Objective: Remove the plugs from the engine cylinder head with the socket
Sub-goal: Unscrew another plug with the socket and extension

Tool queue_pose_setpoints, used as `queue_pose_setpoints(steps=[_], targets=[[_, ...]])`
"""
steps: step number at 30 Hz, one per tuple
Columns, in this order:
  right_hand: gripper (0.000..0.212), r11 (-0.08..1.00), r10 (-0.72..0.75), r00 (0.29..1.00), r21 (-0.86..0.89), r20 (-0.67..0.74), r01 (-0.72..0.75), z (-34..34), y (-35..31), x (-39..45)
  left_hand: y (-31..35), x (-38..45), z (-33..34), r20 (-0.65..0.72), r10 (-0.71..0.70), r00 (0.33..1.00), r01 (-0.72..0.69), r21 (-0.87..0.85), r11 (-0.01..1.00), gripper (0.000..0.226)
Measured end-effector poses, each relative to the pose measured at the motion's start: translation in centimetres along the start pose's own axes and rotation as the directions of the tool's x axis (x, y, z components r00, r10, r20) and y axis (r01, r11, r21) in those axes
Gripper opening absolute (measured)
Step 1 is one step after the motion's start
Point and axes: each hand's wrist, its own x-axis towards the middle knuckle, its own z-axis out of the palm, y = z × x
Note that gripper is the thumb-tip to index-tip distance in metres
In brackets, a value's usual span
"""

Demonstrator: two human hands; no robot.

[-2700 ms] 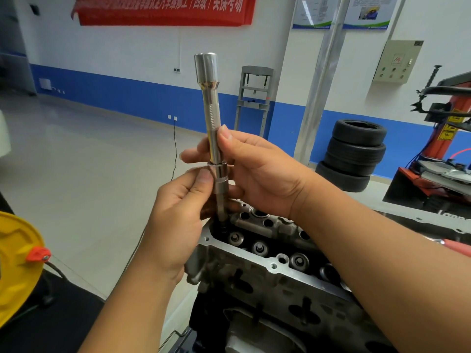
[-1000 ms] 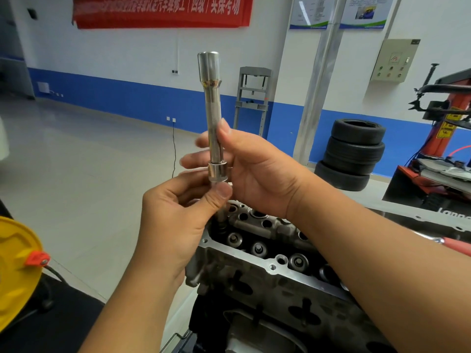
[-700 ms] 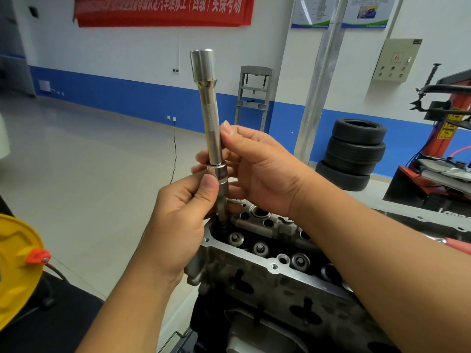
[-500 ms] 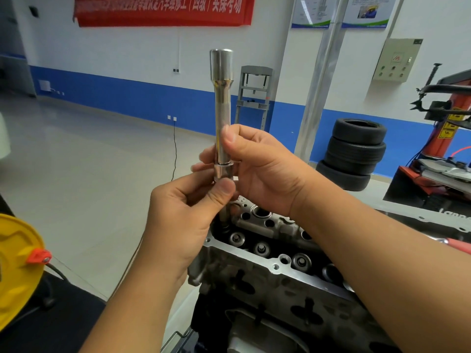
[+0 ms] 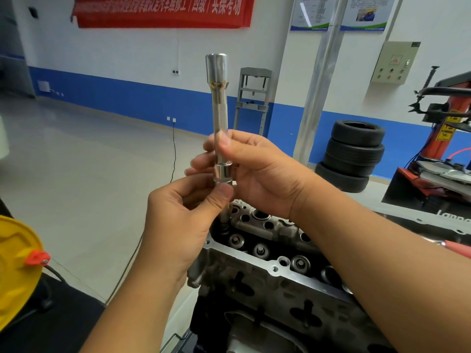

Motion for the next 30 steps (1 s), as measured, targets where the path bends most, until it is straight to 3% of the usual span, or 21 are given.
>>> queue_pose_setpoints(steps=[3, 5, 9, 12, 16, 21, 24, 30], targets=[[0.012, 1.0, -0.023, 1.0, -0.013, 0.005, 0.024, -0.33, 0.03, -0.03, -0.05, -0.07, -0.06, -0.009, 0.024, 1.0, -0.024, 0.035, 0.999, 0.031], [0.013, 0.999, -0.032, 0.999, -0.011, 0.02, 0.033, -0.39, -0.08, -0.22, -0.09, -0.03, -0.11, 0.035, 0.034, 0.999, -0.035, 0.038, 0.999, 0.014], [0.018, 1.0, -0.014, 0.999, 0.021, 0.041, 0.013, -0.14, -0.31, -0.47, 0.22, -0.06, -0.01, 0.123, 0.002, 0.992, 0.004, -0.044, 0.999, 0.026], [0.023, 1.0, 0.007, 0.999, 0.03, 0.04, -0.008, -0.13, -0.25, -0.22, 0.11, 0.02, 0.04, 0.059, 0.016, 0.998, -0.014, -0.043, 0.999, 0.019], [0.009, 1.0, -0.014, 1.0, 0.024, 0.015, 0.014, -0.41, 0.17, 0.17, -0.32, 0.01, -0.08, -0.028, 0.072, 0.997, -0.072, 0.019, 0.997, 0.025], [0.012, 0.999, -0.034, 0.999, -0.014, 0.041, 0.035, -0.63, 0.09, -0.12, -0.29, 0.05, -0.26, 0.053, 0.084, 0.995, -0.086, 0.034, 0.996, 0.015], [0.018, 1.0, -0.002, 0.999, -0.016, 0.04, 0.002, -0.41, -0.31, -0.33, -0.19, 0.03, -0.27, 0.101, 0.055, 0.993, -0.056, -0.001, 0.998, 0.025], [0.018, 1.0, 0.007, 1.0, -0.023, 0.003, -0.007, -0.3, -0.28, -0.26, -0.09, -0.03, 0.0, -0.005, 0.078, 0.997, -0.078, -0.003, 0.997, 0.017]])
